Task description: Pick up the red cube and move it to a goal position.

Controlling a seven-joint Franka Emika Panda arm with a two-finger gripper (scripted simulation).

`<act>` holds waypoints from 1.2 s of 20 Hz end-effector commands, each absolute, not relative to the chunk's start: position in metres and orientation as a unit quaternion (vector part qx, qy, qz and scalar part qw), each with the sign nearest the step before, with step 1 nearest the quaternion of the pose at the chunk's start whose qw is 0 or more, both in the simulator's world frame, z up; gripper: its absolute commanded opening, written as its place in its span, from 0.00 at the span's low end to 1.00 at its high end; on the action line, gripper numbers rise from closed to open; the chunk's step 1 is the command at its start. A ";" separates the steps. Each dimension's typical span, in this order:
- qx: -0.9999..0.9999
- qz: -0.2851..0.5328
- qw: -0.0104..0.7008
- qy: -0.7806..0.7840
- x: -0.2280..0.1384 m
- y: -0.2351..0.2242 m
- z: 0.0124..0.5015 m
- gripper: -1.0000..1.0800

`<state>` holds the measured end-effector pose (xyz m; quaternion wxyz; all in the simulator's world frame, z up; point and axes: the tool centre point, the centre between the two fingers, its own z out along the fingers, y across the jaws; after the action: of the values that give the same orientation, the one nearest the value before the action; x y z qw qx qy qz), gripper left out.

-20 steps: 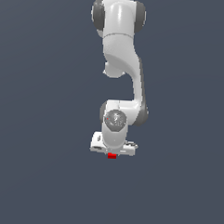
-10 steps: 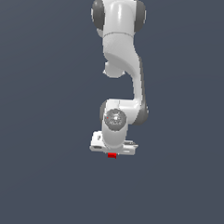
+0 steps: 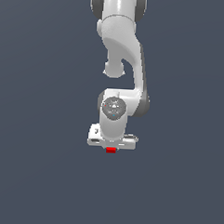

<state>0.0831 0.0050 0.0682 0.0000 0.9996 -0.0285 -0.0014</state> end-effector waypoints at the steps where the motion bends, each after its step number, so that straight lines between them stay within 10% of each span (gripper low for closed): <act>1: 1.000 0.000 0.000 -0.029 0.080 0.002 0.090 0.00; 24: 1.000 0.000 0.000 -0.029 0.043 -0.036 0.356 0.00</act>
<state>0.0461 -0.0337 0.3384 -0.0002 0.9996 -0.0287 0.0001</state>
